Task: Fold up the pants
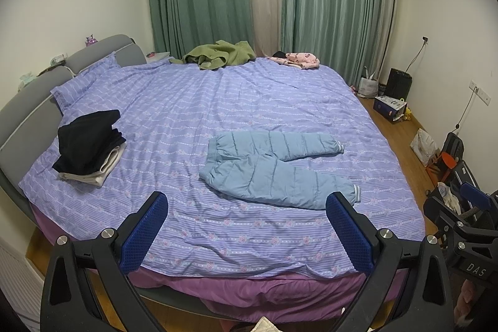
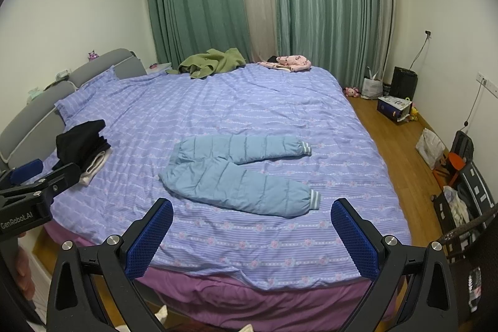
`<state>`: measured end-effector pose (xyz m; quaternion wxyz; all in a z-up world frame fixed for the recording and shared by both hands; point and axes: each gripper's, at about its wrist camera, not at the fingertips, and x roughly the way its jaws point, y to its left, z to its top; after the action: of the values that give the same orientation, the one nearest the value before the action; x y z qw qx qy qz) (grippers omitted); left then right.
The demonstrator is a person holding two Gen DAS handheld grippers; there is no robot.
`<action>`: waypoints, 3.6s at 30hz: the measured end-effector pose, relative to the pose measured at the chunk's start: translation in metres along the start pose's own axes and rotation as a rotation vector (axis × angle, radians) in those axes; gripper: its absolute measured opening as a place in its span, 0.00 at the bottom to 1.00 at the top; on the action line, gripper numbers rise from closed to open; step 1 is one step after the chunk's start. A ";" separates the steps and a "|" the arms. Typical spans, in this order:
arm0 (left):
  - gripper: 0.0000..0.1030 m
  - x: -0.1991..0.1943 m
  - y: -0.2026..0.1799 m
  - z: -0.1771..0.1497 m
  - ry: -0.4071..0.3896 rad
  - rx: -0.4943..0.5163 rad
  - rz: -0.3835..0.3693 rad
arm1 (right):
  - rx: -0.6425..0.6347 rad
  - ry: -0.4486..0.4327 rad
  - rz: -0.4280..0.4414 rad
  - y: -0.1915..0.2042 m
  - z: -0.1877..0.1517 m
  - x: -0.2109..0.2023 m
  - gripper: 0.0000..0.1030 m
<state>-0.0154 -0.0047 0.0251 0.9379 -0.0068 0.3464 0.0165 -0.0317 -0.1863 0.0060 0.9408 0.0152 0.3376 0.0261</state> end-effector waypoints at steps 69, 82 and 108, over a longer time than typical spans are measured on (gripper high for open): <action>1.00 0.562 -0.151 0.080 0.227 0.138 -0.107 | 0.437 0.340 -0.030 -0.226 0.035 0.590 0.66; 1.00 0.556 -0.143 0.064 0.253 0.144 -0.107 | 0.121 0.253 -0.150 -0.182 0.056 0.576 0.26; 1.00 0.383 0.007 -0.014 0.247 0.100 0.105 | 0.445 0.317 -0.216 -0.143 -0.045 0.357 0.73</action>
<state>0.2664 0.0121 -0.2347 0.8852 0.0561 0.4594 0.0471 0.2203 -0.3073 -0.2616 0.8471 0.1809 0.4775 -0.1470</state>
